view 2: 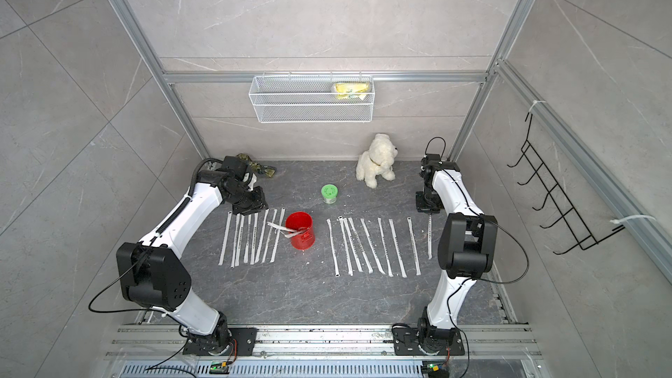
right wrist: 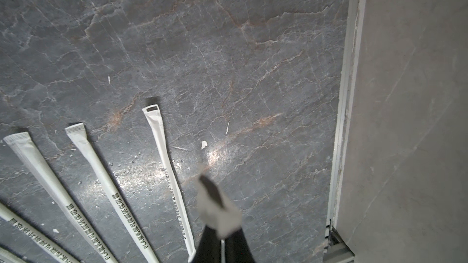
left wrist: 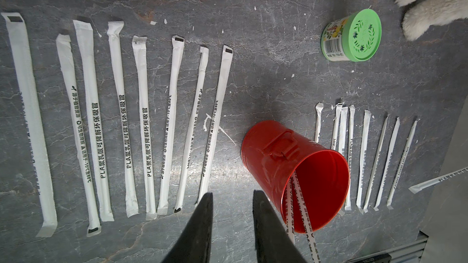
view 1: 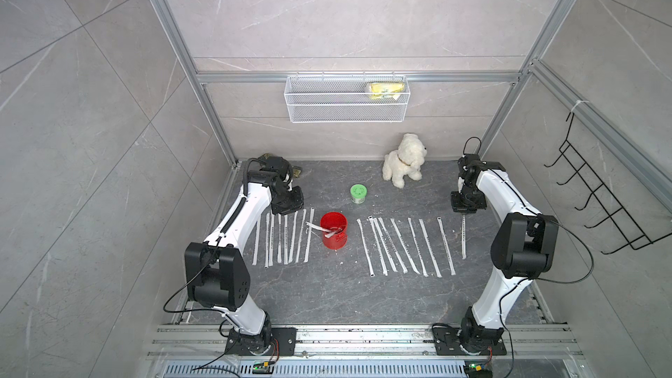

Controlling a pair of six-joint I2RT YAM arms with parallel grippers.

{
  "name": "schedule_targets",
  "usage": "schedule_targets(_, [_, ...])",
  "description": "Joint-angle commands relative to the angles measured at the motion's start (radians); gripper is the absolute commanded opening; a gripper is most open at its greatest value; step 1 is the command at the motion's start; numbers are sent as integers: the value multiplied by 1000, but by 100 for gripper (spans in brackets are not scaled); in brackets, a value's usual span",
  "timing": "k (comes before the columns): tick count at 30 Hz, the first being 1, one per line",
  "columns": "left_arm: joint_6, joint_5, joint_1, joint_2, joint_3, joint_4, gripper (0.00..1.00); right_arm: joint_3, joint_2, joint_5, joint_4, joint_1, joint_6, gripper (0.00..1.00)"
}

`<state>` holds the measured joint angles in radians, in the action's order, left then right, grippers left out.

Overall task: Take the straws out of the storage container
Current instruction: Place the straw at the center of the board.

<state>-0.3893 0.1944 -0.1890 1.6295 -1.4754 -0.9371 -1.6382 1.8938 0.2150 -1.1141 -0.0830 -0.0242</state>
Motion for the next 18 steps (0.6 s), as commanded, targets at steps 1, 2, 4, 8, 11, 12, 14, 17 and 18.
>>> schedule_targets(1, [30,29,-1,19,-33,9,32,-2,11,24,-44,2,12,8])
schedule_targets(2, [30,31,-1,20,-32,11,31,0,12,20,-48,3,10,8])
schedule_targets(4, [30,34,-1,21,-30,12,31,10,16,15,-60,3,5,8])
schedule_targets(8, [32,34,-1,14,-19,14,31,48,7,28,-75,2,-11,9])
schedule_targets(11, [30,33,-2,16,-16,15,31,47,20,24,-101,2,-23,9])
schedule_targets(12, [32,35,-2,18,-16,15,31,53,22,20,-101,3,-26,9])
schedule_targets(14, [28,37,-1,19,-12,17,31,62,38,12,-105,3,-32,10])
schedule_targets(17, [28,37,-1,19,-4,21,31,50,78,1,-118,3,-38,11])
schedule_targets(18, [28,38,-1,20,-4,23,31,42,96,3,-122,2,-41,11])
